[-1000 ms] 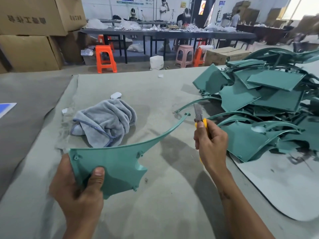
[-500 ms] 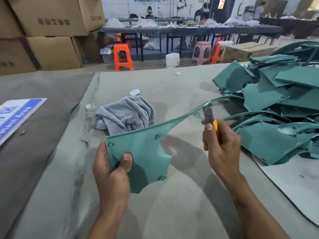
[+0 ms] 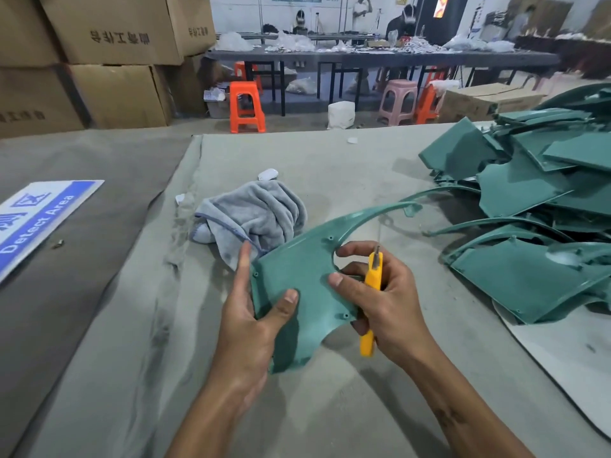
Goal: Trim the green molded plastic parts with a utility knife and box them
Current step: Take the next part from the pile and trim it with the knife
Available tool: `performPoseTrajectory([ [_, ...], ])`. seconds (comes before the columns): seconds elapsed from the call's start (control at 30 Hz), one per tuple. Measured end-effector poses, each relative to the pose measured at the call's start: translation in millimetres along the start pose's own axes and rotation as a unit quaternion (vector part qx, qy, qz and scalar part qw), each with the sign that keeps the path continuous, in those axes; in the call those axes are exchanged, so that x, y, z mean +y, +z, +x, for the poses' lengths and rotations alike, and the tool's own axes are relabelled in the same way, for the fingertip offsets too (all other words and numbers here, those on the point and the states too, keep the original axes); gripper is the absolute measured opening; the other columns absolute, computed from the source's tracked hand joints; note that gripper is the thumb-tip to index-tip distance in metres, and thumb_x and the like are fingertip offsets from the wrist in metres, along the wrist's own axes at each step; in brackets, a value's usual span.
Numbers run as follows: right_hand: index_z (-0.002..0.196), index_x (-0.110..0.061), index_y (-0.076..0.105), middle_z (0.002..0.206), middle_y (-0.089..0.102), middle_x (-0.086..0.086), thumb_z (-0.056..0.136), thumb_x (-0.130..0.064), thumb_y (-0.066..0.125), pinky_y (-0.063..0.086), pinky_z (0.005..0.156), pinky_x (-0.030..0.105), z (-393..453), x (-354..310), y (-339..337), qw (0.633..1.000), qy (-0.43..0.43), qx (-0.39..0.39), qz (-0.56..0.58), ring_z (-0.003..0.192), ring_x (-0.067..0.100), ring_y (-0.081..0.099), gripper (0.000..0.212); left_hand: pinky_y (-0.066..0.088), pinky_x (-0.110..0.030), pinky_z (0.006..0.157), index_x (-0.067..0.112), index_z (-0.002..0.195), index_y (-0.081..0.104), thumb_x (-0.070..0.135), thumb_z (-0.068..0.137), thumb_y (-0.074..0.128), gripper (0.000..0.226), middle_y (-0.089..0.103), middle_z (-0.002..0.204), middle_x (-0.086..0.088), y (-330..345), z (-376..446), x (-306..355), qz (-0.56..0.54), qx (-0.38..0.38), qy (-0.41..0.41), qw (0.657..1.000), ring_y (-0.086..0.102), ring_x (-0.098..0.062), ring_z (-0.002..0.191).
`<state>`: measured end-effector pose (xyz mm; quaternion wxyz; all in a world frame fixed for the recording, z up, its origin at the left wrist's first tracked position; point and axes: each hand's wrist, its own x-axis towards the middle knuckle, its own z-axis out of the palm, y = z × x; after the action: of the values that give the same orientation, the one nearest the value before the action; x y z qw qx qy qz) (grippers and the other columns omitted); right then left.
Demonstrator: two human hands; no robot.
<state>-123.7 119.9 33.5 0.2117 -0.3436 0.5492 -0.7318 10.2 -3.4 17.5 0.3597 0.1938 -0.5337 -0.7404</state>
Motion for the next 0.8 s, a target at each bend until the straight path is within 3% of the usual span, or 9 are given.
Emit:
performPoseTrajectory([
  [0.13,0.076,-0.021,0.073,0.065,0.056,0.005,0.069,-0.026,0.087,0.038,0.038,0.022,7,3,0,0.988,0.027,0.15,0.016,0.046,0.015,0.047,0.016,0.056,-0.021,0.089,0.056,0.154,0.022,-0.004,0.077,0.079,0.113,0.036,0.156,0.03,-1,-4,-7,0.164,-0.089,0.069,0.98,0.05,0.001,0.136],
  [0.23,0.072,-0.021,0.071,0.063,0.048,0.006,0.077,-0.014,0.086,0.038,0.04,0.023,10,2,-8,0.975,0.034,0.219,0.007,0.05,0.014,0.042,0.017,0.046,-0.035,0.11,0.055,0.157,0.013,-0.007,0.07,0.07,0.121,-0.02,0.164,0.027,4,-13,-11,0.353,-0.199,0.135,0.904,-0.004,-0.006,0.157],
  [0.3,0.072,-0.02,0.07,0.064,0.047,0.005,0.081,-0.008,0.085,0.039,0.04,0.024,11,0,-11,0.974,0.039,0.224,0.012,0.05,0.013,0.042,0.021,0.03,-0.03,0.117,0.057,0.156,0.008,0.012,0.072,0.071,0.115,-0.03,0.162,0.024,11,-19,-17,0.42,-0.225,0.151,0.866,-0.024,-0.008,0.153],
  [0.4,0.069,-0.021,0.068,0.062,0.045,0.005,0.075,-0.017,0.084,0.038,0.039,0.024,8,-3,-2,0.982,0.051,0.182,0.028,0.049,0.013,0.042,0.017,0.022,-0.023,0.12,0.051,0.159,0.001,0.033,0.087,0.073,0.103,-0.017,0.167,0.022,20,-19,-23,0.433,-0.21,0.156,0.863,-0.012,-0.003,0.155],
  [0.47,0.072,-0.023,0.069,0.056,0.045,0.0,0.078,-0.022,0.083,0.039,0.04,0.025,6,-2,6,0.991,0.049,0.114,0.052,0.043,0.014,0.04,0.015,0.026,-0.02,0.12,0.038,0.162,0.013,0.034,0.097,0.061,0.081,0.016,0.169,0.015,20,-15,-22,0.425,-0.165,0.177,0.872,0.019,-0.001,0.153],
  [0.57,0.096,-0.024,0.071,0.063,0.062,0.007,0.09,-0.045,0.077,0.043,0.042,0.031,-1,-4,14,0.999,-0.006,0.019,0.038,0.042,0.022,0.048,0.023,0.05,-0.014,0.083,0.03,0.144,0.054,0.021,0.098,0.052,0.046,0.069,0.114,0.021,16,-14,-16,0.404,-0.058,0.212,0.888,0.064,0.01,0.097],
  [0.63,0.116,-0.028,0.064,0.071,0.064,0.01,0.096,-0.061,0.063,0.046,0.046,0.036,-5,-1,12,0.991,-0.09,0.03,-0.093,0.048,0.024,0.053,0.038,0.059,-0.028,0.069,0.035,0.118,0.068,0.021,0.097,0.055,0.029,0.072,0.088,0.015,16,-15,-13,0.335,-0.006,0.183,0.924,0.071,-0.001,0.075],
  [0.7,0.125,-0.032,0.054,0.071,0.063,0.005,0.103,-0.061,0.05,0.047,0.05,0.04,-6,3,7,0.952,-0.165,0.081,-0.245,0.053,0.02,0.055,0.037,0.063,-0.044,0.062,0.039,0.103,0.075,0.018,0.095,0.063,0.025,0.076,0.088,0.006,21,-15,-7,0.191,0.027,0.109,0.975,0.076,-0.018,0.075],
  [0.8,0.122,-0.026,0.055,0.071,0.063,-0.003,0.108,-0.053,0.041,0.047,0.053,0.038,0,7,-3,0.895,-0.203,0.147,-0.37,0.059,0.014,0.059,0.034,0.063,-0.038,0.054,0.029,0.097,0.077,-0.002,0.095,0.067,0.033,0.078,0.087,0.002,24,-15,-1,0.084,0.067,0.073,0.992,0.077,-0.024,0.076],
])
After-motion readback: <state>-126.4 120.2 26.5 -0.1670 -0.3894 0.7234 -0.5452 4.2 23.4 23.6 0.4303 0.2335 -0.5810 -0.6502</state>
